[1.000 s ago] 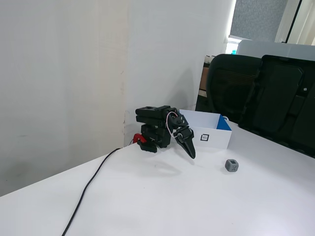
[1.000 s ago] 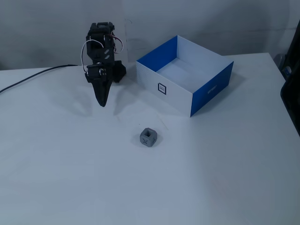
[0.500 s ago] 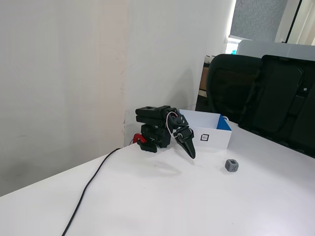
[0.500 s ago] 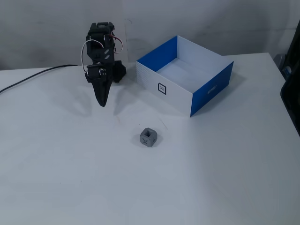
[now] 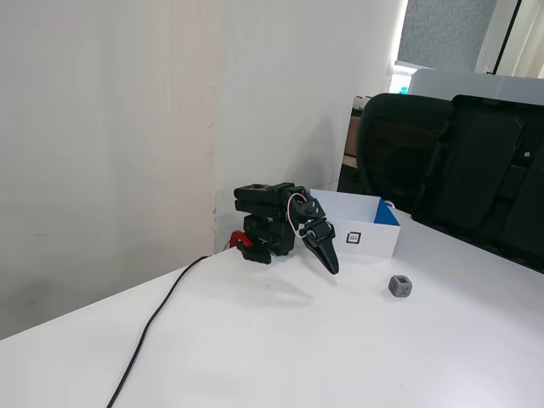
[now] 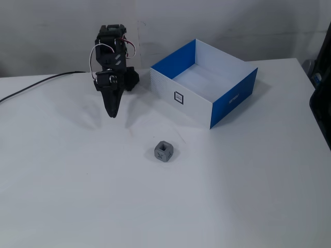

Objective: Grasp the gray block and put it in the box.

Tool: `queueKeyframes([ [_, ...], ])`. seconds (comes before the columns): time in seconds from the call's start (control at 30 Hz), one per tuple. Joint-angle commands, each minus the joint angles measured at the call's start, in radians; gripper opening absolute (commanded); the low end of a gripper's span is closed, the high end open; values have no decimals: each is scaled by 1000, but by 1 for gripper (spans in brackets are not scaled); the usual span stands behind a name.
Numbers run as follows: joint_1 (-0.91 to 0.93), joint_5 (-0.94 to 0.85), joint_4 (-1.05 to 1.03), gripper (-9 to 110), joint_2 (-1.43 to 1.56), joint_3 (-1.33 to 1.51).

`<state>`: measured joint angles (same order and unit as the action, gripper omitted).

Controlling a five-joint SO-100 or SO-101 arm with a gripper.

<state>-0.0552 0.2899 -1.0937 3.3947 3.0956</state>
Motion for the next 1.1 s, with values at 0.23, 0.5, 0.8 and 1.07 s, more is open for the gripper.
queueKeyframes([
  [0.23, 14, 8, 31, 0, 0, 63],
  [0.5, -54, -8, 34, 0, 0, -87],
  [0.8, -57, -9, 44, 0, -6, -196],
  [1.07, -141, -393, 78, 0, -3, -216],
])
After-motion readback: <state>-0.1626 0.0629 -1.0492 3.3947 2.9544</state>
